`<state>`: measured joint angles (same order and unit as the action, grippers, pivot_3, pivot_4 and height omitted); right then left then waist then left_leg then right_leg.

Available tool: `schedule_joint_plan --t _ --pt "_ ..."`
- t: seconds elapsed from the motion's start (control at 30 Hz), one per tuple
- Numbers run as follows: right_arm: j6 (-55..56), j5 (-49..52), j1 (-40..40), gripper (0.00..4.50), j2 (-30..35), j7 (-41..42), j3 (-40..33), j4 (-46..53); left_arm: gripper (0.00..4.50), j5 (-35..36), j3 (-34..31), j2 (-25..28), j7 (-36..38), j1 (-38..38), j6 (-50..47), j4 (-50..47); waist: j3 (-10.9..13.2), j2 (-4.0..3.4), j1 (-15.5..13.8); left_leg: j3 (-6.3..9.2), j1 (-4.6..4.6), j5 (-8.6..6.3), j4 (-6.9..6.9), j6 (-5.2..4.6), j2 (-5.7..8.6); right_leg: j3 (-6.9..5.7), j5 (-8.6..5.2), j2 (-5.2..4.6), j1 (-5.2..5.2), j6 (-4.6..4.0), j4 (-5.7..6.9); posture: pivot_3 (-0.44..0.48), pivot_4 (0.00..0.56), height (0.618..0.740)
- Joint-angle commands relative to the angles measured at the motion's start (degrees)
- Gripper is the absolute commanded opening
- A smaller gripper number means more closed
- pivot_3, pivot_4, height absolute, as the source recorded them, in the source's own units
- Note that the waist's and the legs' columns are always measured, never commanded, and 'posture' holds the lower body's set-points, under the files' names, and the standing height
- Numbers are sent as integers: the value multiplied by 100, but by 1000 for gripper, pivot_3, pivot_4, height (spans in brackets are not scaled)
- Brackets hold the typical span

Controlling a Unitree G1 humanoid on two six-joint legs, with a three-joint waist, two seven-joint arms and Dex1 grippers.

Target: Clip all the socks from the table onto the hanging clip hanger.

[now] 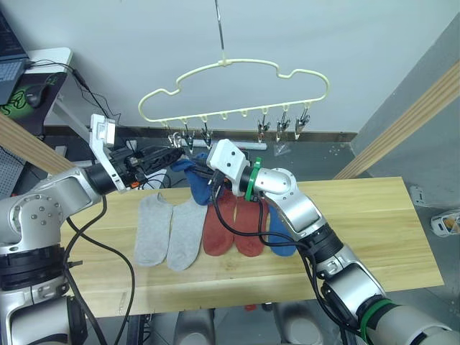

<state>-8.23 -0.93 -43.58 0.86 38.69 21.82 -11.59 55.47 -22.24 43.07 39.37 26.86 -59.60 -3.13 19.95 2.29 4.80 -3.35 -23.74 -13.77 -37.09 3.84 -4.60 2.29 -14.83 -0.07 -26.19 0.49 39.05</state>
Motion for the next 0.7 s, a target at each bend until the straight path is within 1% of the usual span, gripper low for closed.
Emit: schedule_joint_plan --t 0.03,0.13,0.2,0.37,0.47,0.53,0.6,0.7 --pt "-53 53 -41 1731 0 63 -22 204 3854 -12 -213 220 77 -164 99 -341 0 0 -2 1 -3 0 0 0 0 -1 0 0 -2 0 -1 -93 318 740" --pt "-254 70 144 2779 222 182 3 666 3854 -191 -194 295 75 -367 307 -558 0 0 -13 3 -7 0 0 0 1 -4 0 -4 -2 0 -5 -88 321 740" --pt "-497 85 339 3450 456 287 31 1192 3854 -439 -142 348 92 -578 591 -786 0 0 -29 5 -9 -1 1 -1 2 -4 0 -8 -2 0 -5 -87 323 740" --pt "-1380 379 878 3450 1090 576 -104 2655 3854 -1016 -107 349 105 -1180 1329 -1432 0 0 -56 7 -10 -1 1 -1 2 -1 0 -8 -4 0 -4 -86 331 740" --pt "-2036 710 1220 3450 1575 706 -373 3555 3854 -1557 -92 191 -122 -1532 1993 -1808 0 0 -63 9 -9 -2 1 -4 3 -1 0 -8 -3 0 -3 -86 332 740" --pt "-2487 991 1400 3450 1852 726 -646 4065 3854 -1755 -82 31 -278 -1717 2257 -2023 0 0 -81 9 -9 -3 1 -7 3 -3 0 -8 -2 0 -3 -86 332 740" --pt "-3016 1389 1600 3450 2164 738 -1093 4609 3854 -1948 -17 -182 -437 -1969 2502 -2312 0 0 -98 9 -9 -9 -1 -17 5 -1 0 -8 0 0 -2 -91 330 740" --pt "-3678 1986 1882 3450 2587 728 -1781 5228 3854 -1922 44 -662 -827 -2191 2546 -2626 -2 3 -138 9 -9 -12 -2 -22 6 1 0 -8 2 0 -4 -103 324 740"
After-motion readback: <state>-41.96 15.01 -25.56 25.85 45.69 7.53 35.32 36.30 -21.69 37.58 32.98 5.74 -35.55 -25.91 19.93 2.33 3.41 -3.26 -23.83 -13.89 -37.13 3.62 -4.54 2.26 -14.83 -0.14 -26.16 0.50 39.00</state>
